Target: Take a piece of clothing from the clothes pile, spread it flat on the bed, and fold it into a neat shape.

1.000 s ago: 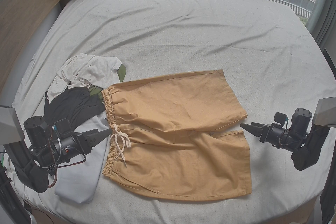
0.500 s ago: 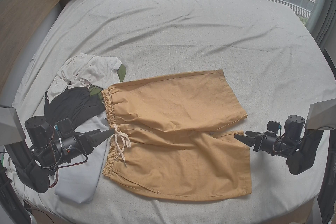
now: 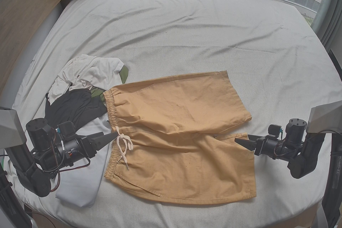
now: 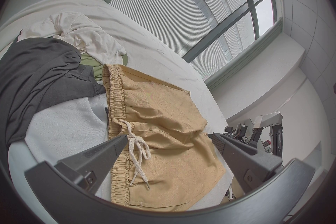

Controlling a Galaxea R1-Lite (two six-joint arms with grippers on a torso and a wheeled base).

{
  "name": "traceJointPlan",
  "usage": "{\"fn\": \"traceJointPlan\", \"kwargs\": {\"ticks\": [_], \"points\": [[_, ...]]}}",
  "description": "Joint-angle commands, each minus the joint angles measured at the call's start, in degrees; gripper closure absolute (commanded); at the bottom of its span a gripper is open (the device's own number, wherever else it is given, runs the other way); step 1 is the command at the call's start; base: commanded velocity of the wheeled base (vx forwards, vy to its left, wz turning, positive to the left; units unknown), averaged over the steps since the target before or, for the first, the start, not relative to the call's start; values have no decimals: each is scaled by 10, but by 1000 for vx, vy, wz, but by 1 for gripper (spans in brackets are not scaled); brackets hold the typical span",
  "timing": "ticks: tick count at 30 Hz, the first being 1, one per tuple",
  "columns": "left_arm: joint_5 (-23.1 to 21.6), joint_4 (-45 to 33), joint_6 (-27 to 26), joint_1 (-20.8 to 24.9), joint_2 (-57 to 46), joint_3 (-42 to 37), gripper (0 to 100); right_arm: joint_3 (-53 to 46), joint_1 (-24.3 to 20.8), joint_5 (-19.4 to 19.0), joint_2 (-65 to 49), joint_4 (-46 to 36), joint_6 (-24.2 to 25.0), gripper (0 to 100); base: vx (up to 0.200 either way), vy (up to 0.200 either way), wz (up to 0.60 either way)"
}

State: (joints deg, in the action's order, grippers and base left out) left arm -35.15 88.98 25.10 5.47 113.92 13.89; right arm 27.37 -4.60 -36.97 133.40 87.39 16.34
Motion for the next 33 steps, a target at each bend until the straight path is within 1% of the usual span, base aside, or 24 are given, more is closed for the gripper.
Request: {"fn": "traceJointPlan", "kwargs": {"ticks": [1,9,20,26,33], "points": [[0,1,0,2,0,-1,0,8,0,0,18,1,1,100,0,0,0],[0,1,-1,2,2,-1,0,11,0,-1,9,6,3,100,0,0,0],[0,1,-3,1,2,-5,0,12,25,0,-38,-1,3,100,0,0,0],[0,1,-5,-1,4,-7,0,26,45,0,-32,-2,3,100,0,0,0],[0,1,-7,1,10,-13,0,28,49,0,-32,-2,3,100,0,0,0]]}}
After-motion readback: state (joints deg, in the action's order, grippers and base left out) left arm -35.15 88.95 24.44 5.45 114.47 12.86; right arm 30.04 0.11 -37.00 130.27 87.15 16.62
